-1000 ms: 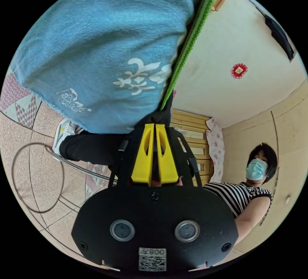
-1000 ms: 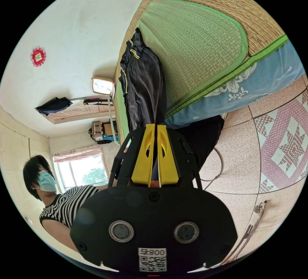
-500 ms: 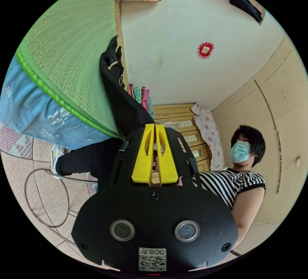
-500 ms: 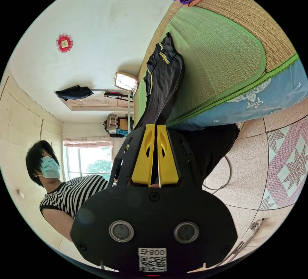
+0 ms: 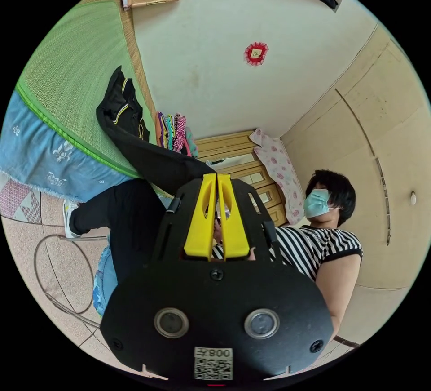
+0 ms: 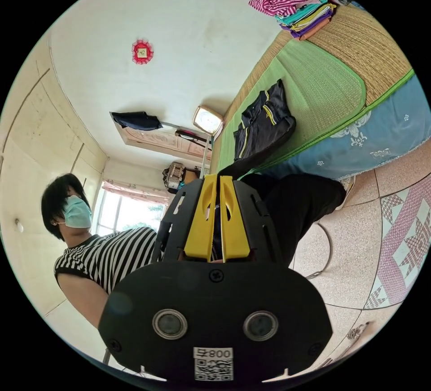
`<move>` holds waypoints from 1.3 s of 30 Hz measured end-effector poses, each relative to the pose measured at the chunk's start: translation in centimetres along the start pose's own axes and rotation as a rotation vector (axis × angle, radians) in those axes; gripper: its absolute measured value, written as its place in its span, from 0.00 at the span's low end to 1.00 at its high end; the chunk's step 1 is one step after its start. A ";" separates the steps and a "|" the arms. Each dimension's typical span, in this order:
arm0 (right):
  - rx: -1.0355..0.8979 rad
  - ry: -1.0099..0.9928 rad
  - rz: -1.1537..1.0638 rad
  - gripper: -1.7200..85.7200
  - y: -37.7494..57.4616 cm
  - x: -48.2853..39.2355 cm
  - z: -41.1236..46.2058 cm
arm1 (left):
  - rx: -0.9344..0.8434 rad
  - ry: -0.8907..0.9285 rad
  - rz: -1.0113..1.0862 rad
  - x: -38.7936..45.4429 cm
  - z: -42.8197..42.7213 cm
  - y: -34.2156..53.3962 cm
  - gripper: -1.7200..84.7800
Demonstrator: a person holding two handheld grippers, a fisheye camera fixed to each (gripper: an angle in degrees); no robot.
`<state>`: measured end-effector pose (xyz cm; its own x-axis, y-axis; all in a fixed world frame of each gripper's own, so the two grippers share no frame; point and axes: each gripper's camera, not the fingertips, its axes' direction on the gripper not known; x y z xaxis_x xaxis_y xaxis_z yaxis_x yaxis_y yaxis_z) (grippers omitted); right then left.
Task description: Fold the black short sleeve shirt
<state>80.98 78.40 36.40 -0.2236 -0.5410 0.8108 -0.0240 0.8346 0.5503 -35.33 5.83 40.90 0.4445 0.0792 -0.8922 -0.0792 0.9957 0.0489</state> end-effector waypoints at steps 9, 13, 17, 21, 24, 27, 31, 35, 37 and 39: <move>0.043 -0.020 -0.003 0.03 -1.5 1.3 0.1 | 0.025 0.008 -0.007 1.3 0.2 -1.2 0.02; 0.047 -0.015 -0.028 0.03 -5.2 1.8 1.0 | 0.026 0.000 0.004 2.0 1.1 -3.6 0.02; 0.031 0.005 -0.039 0.03 -11.5 3.1 2.6 | 0.034 -0.019 0.009 2.3 2.5 -7.8 0.02; 0.018 0.021 -0.031 0.03 -19.1 5.7 4.7 | 0.040 -0.056 0.010 1.9 4.4 -13.2 0.02; -0.001 0.038 -0.017 0.03 -25.0 8.2 6.6 | 0.055 -0.082 0.000 1.1 6.1 -17.8 0.02; -0.020 0.059 -0.001 0.03 -31.0 11.2 8.5 | 0.057 -0.122 -0.012 0.1 7.9 -22.7 0.02; -0.029 0.071 0.030 0.03 -37.9 15.9 10.7 | 0.050 -0.177 -0.019 -1.3 10.3 -28.6 0.02; -0.045 0.088 0.087 0.03 -45.2 22.6 13.8 | 0.043 -0.243 -0.047 -3.6 12.8 -34.8 0.02; -0.066 0.106 0.107 0.03 -47.9 25.5 15.4 | 0.042 -0.281 -0.062 -4.7 13.6 -37.0 0.02; -0.086 0.113 0.129 0.03 -51.1 29.2 17.3 | 0.049 -0.320 -0.087 -6.1 14.3 -39.4 0.02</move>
<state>58.81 21.80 28.50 -0.1088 -0.4421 0.8903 0.0823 0.8886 0.4513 -22.15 -33.23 50.81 0.7057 -0.0024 -0.7085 0.0111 0.9999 0.0077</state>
